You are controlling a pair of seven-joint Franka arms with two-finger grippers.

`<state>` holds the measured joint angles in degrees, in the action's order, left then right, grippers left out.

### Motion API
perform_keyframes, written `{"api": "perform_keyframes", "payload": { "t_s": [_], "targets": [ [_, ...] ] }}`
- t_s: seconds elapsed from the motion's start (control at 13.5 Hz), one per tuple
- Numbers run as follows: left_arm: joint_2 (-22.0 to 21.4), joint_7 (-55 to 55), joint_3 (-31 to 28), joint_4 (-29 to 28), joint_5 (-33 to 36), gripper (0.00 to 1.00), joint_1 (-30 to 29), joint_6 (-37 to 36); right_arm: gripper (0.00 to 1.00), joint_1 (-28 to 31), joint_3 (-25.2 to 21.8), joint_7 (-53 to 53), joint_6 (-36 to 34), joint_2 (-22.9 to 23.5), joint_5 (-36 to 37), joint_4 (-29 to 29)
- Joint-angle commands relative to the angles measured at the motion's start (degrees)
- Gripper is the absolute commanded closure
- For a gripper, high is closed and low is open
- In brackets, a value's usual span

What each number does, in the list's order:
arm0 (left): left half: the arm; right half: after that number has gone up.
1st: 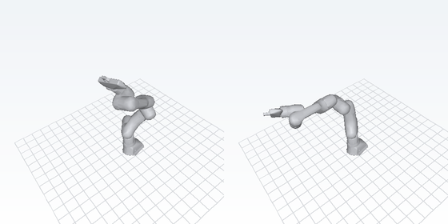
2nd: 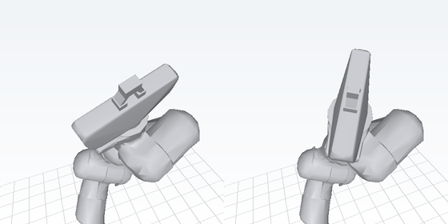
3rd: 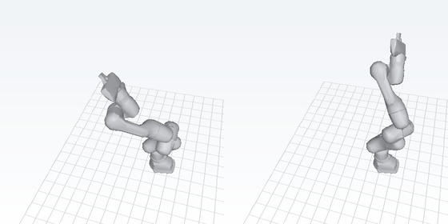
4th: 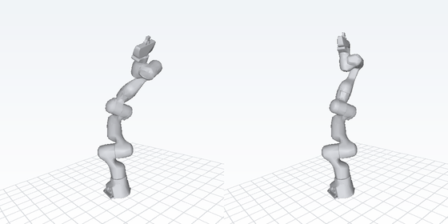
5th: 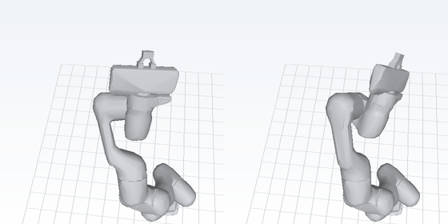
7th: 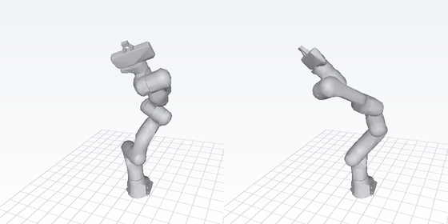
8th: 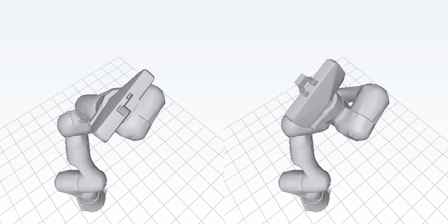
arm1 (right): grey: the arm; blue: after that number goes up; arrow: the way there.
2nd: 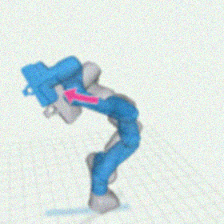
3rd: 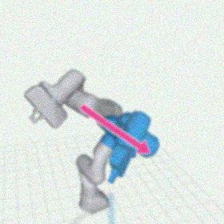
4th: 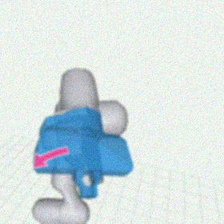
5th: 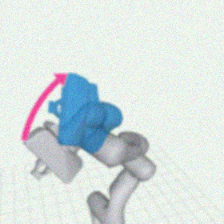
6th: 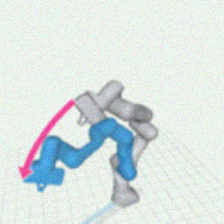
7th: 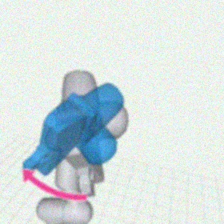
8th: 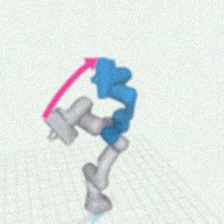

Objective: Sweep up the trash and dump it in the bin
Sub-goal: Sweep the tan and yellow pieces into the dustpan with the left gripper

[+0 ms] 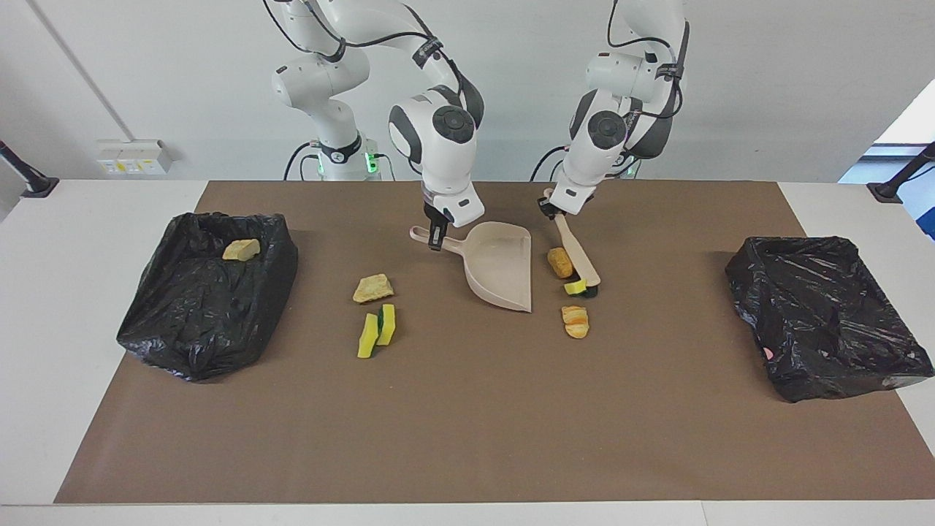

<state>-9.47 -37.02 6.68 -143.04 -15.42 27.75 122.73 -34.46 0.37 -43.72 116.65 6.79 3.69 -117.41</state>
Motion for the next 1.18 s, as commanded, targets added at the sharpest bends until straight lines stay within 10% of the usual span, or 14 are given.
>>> {"api": "perform_keyframes", "payload": {
  "t_s": [0.0,0.44,1.11],
  "targets": [
    [3.75,0.11,-0.79,4.41,-3.38,1.0,3.7,1.02,1.0,-0.26,0.07,2.23,-0.46,1.12,0.71,1.48],
    [4.46,1.15,-0.35,8.73,-4.18,1.0,12.58,0.05,1.0,-0.34,0.07,3.2,-0.46,1.12,0.71,1.57],
    [5.69,7.66,-1.32,15.07,0.29,1.0,5.84,-8.65,1.0,-0.34,0.07,3.29,-0.46,1.12,0.45,1.65]
  ]
}}
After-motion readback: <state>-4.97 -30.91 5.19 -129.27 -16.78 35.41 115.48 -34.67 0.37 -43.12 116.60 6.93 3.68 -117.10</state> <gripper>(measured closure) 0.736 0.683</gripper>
